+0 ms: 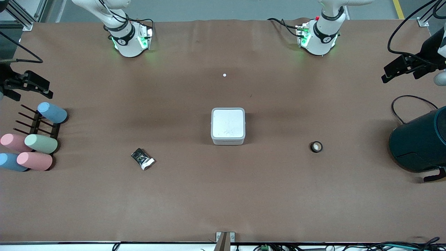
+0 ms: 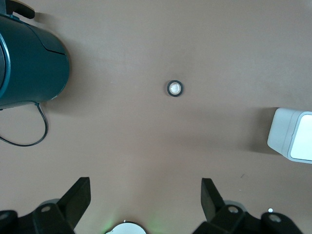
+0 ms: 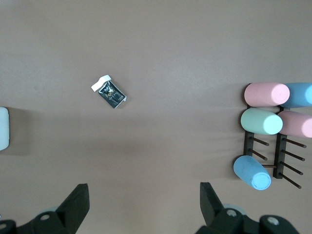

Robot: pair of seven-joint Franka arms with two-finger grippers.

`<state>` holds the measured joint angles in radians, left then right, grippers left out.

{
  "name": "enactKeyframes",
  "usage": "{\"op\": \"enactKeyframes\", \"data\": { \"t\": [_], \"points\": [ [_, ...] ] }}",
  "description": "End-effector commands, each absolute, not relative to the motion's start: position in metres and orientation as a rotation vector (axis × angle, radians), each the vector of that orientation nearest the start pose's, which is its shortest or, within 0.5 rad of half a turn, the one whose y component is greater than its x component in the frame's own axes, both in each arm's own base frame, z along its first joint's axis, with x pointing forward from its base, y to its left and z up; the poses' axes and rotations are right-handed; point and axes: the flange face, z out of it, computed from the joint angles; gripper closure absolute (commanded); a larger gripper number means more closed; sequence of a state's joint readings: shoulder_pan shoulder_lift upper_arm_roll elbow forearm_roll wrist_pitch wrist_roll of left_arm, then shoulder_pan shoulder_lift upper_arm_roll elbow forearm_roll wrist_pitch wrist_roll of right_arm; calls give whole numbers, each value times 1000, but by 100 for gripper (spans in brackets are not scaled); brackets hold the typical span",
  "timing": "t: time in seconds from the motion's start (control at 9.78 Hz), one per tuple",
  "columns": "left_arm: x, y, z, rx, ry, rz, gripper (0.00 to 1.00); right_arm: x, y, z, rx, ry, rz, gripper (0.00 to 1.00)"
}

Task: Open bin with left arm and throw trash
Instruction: 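Reach the left gripper to the lid of the white bin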

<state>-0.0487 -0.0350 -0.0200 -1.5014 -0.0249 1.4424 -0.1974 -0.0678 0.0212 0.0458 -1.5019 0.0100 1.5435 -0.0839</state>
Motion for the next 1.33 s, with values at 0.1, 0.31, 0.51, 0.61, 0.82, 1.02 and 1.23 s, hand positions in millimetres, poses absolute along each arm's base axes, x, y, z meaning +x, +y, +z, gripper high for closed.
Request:
{"op": "enactKeyframes", "data": {
  "t": [0.1,0.31,0.51,0.61,0.82,1.02,1.23],
  "points": [
    [535,-45,661,-3165,-176,55,0,553,-13,647,-3133,-73,-53,0],
    [547,-91,630,-3163,-42,149,0,553,-11,647,-3133,-77,-53,0],
    [552,-172,596,-3157,23,175,14,553,-4,645,-3132,-96,-46,0],
    [553,-215,575,-3163,24,174,50,554,8,644,-3132,-130,-51,0],
    [548,-310,520,-3173,-10,184,95,556,22,642,-3131,-171,-63,0],
    [541,-379,466,-3210,-34,180,100,561,46,630,-3127,-247,-41,0],
    [541,-415,422,-3225,22,156,100,575,88,602,-3098,-402,-14,0]
  ]
}}
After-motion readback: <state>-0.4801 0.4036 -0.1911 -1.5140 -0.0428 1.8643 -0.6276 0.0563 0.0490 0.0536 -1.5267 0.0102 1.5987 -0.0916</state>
